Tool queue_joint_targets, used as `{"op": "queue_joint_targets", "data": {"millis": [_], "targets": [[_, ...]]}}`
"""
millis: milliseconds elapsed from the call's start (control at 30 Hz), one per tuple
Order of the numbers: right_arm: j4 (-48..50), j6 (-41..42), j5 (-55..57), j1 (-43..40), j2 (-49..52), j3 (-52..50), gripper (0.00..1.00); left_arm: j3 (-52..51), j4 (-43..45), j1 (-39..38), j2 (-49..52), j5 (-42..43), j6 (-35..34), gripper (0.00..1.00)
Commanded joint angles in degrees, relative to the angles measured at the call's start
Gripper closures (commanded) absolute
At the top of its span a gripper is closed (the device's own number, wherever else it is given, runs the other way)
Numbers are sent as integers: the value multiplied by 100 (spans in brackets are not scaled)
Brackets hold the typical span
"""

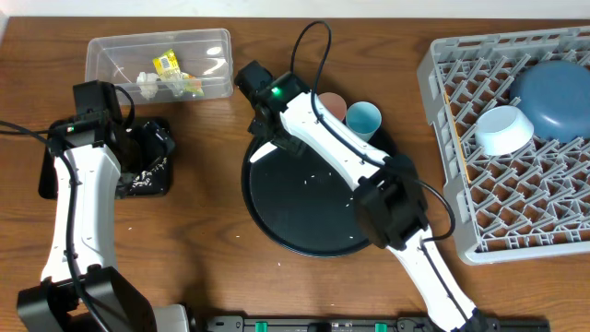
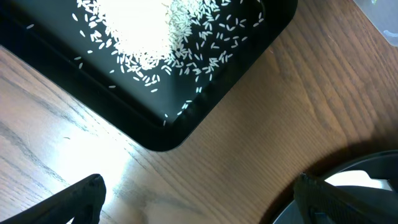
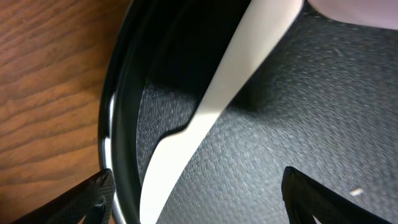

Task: Sort waste into correct bins and load items into the dishwasher rack
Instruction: 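Lower the right gripper onto the pink cup on the tray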

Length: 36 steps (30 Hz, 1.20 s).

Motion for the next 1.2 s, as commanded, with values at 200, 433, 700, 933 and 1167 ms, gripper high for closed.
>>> {"op": "queue_joint_targets", "data": {"millis": [200,433,700,933,1167], "targets": [[-4,273,46,-63,352,2,20,35,0,15,2,-90,-24,2],[-74,273,22,-72,568,2,19,35,0,15,2,-90,-24,2],[-267,275,26,-85,590,2,20,35,0,15,2,-90,-24,2],[-358,245,44,-81,590,2,20,35,0,15,2,-90,-22,2],[-605,153,46,-83,577,35,23,35,0,15,2,-90,-24,2]]}}
